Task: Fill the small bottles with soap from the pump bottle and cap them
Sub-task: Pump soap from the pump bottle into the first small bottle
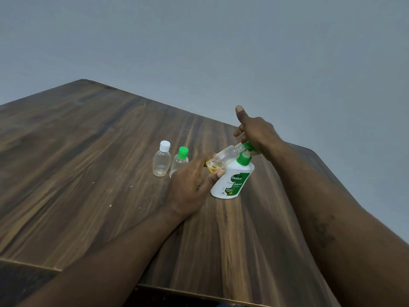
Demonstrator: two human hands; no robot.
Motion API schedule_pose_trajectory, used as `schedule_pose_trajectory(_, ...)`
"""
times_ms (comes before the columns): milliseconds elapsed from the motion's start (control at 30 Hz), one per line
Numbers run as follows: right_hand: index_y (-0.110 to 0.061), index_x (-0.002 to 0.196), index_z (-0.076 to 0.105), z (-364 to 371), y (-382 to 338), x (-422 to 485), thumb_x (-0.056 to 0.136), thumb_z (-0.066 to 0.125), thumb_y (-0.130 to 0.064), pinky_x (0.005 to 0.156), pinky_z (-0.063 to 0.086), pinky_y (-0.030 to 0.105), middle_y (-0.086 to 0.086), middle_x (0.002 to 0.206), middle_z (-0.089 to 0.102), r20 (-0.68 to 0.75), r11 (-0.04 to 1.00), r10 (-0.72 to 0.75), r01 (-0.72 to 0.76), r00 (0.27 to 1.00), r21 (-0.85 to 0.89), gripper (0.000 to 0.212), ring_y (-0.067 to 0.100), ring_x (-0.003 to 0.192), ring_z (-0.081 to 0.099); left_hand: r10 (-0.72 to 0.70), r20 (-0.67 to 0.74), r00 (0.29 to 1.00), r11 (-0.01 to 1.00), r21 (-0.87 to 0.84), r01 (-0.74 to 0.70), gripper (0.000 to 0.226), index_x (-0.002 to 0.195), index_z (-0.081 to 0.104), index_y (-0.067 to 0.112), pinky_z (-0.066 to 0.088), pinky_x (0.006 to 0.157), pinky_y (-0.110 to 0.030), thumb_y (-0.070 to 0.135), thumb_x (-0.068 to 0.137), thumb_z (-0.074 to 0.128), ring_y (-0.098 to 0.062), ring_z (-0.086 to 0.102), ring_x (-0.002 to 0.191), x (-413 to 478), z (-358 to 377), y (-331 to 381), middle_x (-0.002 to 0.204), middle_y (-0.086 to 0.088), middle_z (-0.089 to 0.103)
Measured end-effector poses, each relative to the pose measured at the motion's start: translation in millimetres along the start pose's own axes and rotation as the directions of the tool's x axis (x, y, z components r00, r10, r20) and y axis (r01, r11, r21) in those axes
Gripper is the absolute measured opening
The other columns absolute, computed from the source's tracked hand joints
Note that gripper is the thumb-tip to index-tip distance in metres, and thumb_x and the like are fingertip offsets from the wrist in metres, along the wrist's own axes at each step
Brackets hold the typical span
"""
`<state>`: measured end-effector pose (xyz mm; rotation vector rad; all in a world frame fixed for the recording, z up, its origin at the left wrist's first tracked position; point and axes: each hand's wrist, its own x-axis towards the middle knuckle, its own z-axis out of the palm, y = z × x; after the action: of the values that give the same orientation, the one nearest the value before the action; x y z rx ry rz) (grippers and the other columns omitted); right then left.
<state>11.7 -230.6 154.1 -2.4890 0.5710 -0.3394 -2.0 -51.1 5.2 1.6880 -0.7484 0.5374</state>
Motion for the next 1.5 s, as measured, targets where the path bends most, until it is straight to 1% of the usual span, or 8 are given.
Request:
schedule_pose_trajectory(333, -0.01, 0.085, 0.076, 17.2, 12.9, -4.9, 0.104, 0.028, -0.071, 0.103, 0.05, 0.047, 0.004, 0.092, 0.073, 0.071, 0.999, 0.005, -0.008, 0.997, 0.044, 0.08, 0.023, 0.096, 0.067, 0.025, 0.001, 1.0, 0.999, 0.027, -0.026, 0.038, 0.124, 0.066, 0.022, 0.032, 0.063, -0.003, 0.048, 0.097, 0.06, 0.016, 0.054, 0.075, -0.6, 1.8, -5.8, 0.092, 0.045, 0.055)
schedule_pose_trajectory(433, -0.012, 0.087, 0.076, 16.5, 12.5, -4.5, 0.103, 0.026, -0.072, 0.1, 0.051, 0.045, 0.005, 0.099, 0.073, 0.07, 1.0, -0.012, 0.012, 0.997, 0.006, 0.081, 0.025, 0.099, 0.066, 0.025, -0.001, 1.0, 0.999, 0.037, -0.025, 0.04, 0.127, 0.064, 0.024, 0.032, 0.062, -0.004, 0.051, 0.098, 0.058, 0.015, 0.054, 0.075, -1.0, 2.3, -6.6, 0.092, 0.045, 0.055)
schedule_pose_trajectory(633, -0.017, 0.094, 0.076, 3.1, 4.2, -3.8, 0.094, 0.027, -0.085, 0.068, 0.057, 0.036, 0.004, 0.1, 0.072, 0.014, 0.998, 0.014, -0.015, 1.0, 0.058, 0.084, 0.023, 0.09, 0.069, 0.009, -0.002, 1.0, 1.0, 0.0, -0.009, 0.036, 0.125, 0.066, 0.018, 0.033, 0.065, -0.001, 0.041, 0.098, 0.064, 0.015, 0.056, 0.076, -1.0, 2.4, -6.1, 0.08, 0.037, 0.057)
schedule_pose_trajectory(800, -0.014, 0.091, 0.075, 2.7, 1.9, -1.4, 0.096, 0.023, -0.083, 0.081, 0.063, 0.044, 0.004, 0.093, 0.071, -0.041, 1.0, 0.003, -0.003, 0.999, -0.011, 0.086, 0.025, 0.085, 0.069, 0.02, -0.007, 1.0, 1.0, 0.008, -0.02, 0.041, 0.127, 0.064, 0.022, 0.033, 0.065, -0.004, 0.051, 0.098, 0.059, 0.011, 0.056, 0.074, 1.7, 2.2, -6.1, 0.08, 0.035, 0.055)
schedule_pose_trajectory(1033, -0.013, 0.103, 0.072, 14.9, 12.4, -5.6, 0.102, 0.03, -0.073, 0.085, 0.046, 0.036, -0.001, 0.091, 0.068, 0.075, 1.0, 0.024, -0.024, 0.997, 0.008, 0.073, 0.023, 0.095, 0.064, 0.051, -0.003, 0.999, 0.998, 0.024, -0.051, 0.037, 0.125, 0.065, 0.02, 0.032, 0.063, -0.002, 0.045, 0.098, 0.06, 0.016, 0.054, 0.074, 0.7, 1.8, -6.7, 0.089, 0.044, 0.056)
schedule_pose_trajectory(1167, -0.01, 0.105, 0.076, 14.9, 9.2, -6.0, 0.1, 0.031, -0.076, 0.096, 0.054, 0.044, 0.003, 0.099, 0.072, 0.04, 1.0, 0.012, -0.011, 0.999, -0.029, 0.079, 0.025, 0.096, 0.066, 0.053, 0.0, 0.999, 0.998, 0.025, -0.052, 0.04, 0.126, 0.065, 0.021, 0.033, 0.062, -0.005, 0.049, 0.098, 0.057, 0.014, 0.054, 0.074, 0.3, 0.7, -4.5, 0.087, 0.039, 0.057)
schedule_pose_trajectory(1333, -0.012, 0.1, 0.073, 1.2, 2.8, -5.2, 0.096, 0.03, -0.082, 0.076, 0.061, 0.04, -0.001, 0.089, 0.069, -0.013, 1.0, -0.007, 0.007, 1.0, 0.024, 0.082, 0.022, 0.087, 0.067, 0.039, 0.011, 0.999, 0.999, 0.021, -0.04, 0.038, 0.126, 0.066, 0.018, 0.035, 0.065, -0.003, 0.044, 0.098, 0.062, 0.015, 0.055, 0.075, 0.4, 0.7, -2.8, 0.076, 0.032, 0.053)
schedule_pose_trajectory(1500, -0.011, 0.098, 0.072, 0.2, 2.8, 0.6, 0.09, 0.02, -0.09, 0.085, 0.062, 0.05, 0.01, 0.093, 0.074, -0.083, 1.0, -0.002, 0.002, 0.997, -0.006, 0.094, 0.028, 0.088, 0.071, 0.042, -0.014, 0.999, 0.999, 0.008, -0.042, 0.04, 0.128, 0.065, 0.017, 0.034, 0.067, 0.0, 0.044, 0.097, 0.062, 0.015, 0.056, 0.077, 1.1, 0.6, -3.1, 0.082, 0.035, 0.053)
